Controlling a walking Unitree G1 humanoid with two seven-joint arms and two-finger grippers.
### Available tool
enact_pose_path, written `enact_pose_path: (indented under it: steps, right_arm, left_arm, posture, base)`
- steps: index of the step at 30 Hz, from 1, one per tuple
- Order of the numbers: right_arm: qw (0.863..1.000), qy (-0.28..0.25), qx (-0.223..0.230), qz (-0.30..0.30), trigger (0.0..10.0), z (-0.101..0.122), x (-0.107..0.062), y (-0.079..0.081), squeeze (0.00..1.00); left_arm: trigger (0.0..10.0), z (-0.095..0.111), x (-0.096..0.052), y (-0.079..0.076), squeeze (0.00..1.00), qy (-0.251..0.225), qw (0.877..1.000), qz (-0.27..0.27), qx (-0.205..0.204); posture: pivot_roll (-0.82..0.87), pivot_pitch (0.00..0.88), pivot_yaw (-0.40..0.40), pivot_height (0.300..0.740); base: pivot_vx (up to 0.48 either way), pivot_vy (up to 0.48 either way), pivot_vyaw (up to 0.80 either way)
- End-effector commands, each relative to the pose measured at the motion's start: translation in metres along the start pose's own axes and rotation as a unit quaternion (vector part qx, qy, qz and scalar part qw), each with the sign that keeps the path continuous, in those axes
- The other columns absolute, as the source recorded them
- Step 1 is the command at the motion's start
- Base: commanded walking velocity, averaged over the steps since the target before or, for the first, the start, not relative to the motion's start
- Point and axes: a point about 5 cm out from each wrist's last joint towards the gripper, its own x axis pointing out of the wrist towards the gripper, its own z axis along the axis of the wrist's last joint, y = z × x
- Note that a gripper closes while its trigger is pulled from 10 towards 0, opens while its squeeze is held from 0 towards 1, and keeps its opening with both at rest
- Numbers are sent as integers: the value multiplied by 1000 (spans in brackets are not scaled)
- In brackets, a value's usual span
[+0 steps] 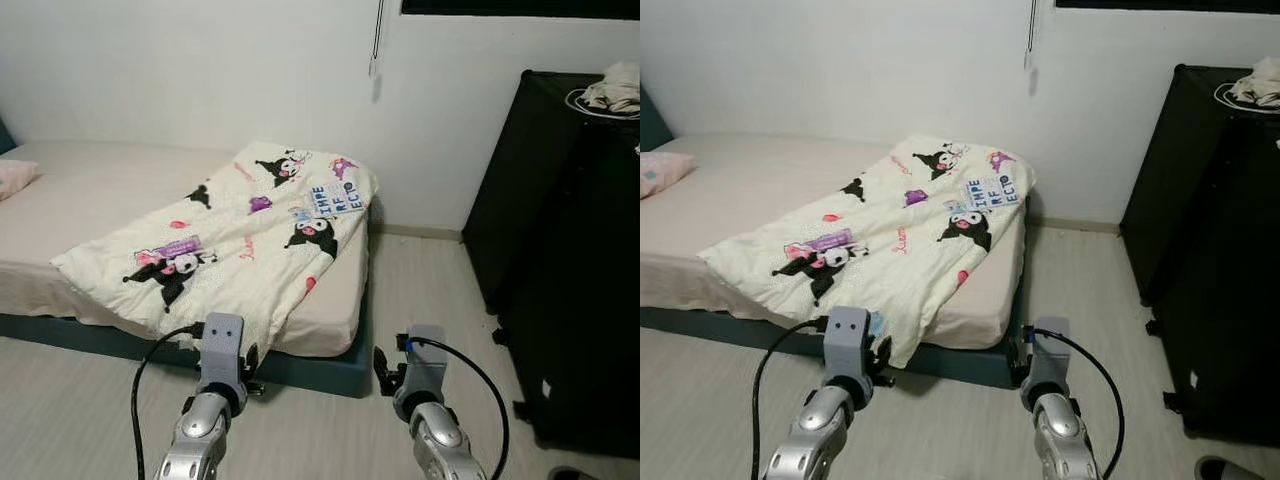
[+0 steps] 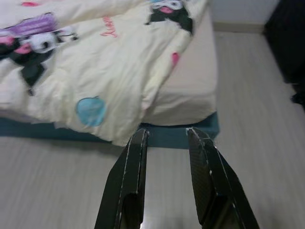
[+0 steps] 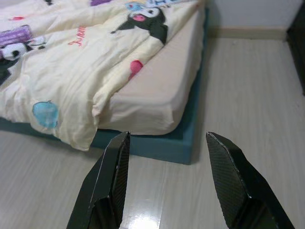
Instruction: Clean up the room
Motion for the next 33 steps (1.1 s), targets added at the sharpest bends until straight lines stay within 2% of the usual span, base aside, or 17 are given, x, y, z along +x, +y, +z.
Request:
enact_pose_path:
  steps: [1, 25, 33]
  right_arm:
    - [1000, 4, -7, 10, 10000, -2, -1, 5, 0]
    - [1000, 1, -6, 7, 10000, 1, 0, 4, 0]
    - [1000, 2, -7, 8, 10000, 1, 1, 4, 0]
  left_arm:
    - [10000, -5, -2, 3, 0, 8, 1000, 2, 5]
    - [10000, -6, -4, -1, 0, 14, 1000, -2, -1]
    - [10000, -8, -5, -2, 0, 25, 999, -7, -20]
  posture:
    - [-27, 67, 21, 740]
    - [-25, 78, 19, 740]
    - [-25, 77, 17, 740]
  base:
    - [0, 0, 800]
    - [0, 0, 800]
    - [0, 0, 800]
